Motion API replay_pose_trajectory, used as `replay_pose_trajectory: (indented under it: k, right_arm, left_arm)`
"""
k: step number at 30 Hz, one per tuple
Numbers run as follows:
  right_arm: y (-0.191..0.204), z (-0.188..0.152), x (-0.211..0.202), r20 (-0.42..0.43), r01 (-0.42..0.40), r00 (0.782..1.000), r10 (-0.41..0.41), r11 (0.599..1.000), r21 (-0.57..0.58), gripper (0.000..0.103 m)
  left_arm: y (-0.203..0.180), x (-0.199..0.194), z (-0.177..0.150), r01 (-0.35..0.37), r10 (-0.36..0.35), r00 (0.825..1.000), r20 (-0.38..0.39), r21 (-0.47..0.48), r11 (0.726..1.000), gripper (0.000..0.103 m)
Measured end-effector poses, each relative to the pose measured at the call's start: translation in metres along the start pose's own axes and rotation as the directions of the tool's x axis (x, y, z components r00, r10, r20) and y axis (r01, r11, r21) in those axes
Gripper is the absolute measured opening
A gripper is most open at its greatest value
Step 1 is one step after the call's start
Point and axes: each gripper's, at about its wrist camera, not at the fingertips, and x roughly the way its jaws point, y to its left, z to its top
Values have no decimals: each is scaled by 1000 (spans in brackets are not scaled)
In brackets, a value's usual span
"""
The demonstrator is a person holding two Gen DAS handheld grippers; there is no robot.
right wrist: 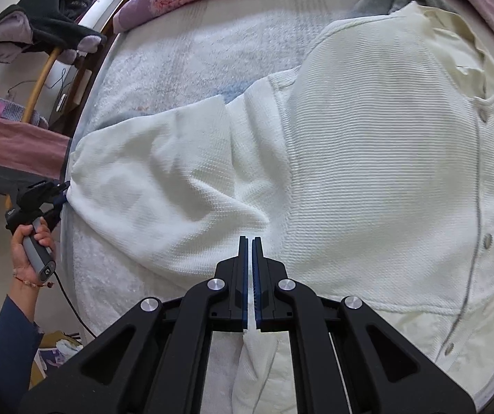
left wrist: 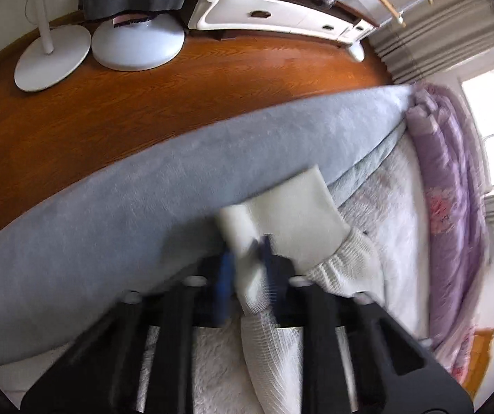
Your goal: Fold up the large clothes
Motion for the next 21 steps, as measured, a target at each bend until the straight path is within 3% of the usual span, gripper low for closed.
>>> replay_pose_trajectory:
  k: [2, 8, 11, 14, 18, 21]
  right_arm:
    - [1, 2, 9, -6, 3, 1000, -3, 1000, -2, 2]
    - [6, 13, 36, -22, -1, 1000, 0, 999, -40, 1]
    - [-5, 12, 68, -87, 51, 995, -52, 999, -19, 0]
    - [-21, 13, 85, -109, 23, 994, -19, 999, 41, 0]
    - [-32, 14, 68, -118, -58, 991, 66, 996, 72, 0]
    - [-48, 12, 33, -65, -114, 991, 119, 990, 77, 1]
  left_arm:
    - [6, -16, 0, 58, -57, 998, 34, -32, 998, 9]
    - [2, -83, -9, 103, -102, 984, 144, 0, 995, 8]
    - [-13, -120, -19, 114, -125, 973, 194, 65, 991, 8]
    - [-39, -152, -36, 142, -172, 960, 223, 145, 979, 8]
    - [-94, -206, -74, 198, -274, 924, 268, 278, 940, 9]
    - [-142, -236, -114, 239, -352, 899, 261, 379, 894, 9]
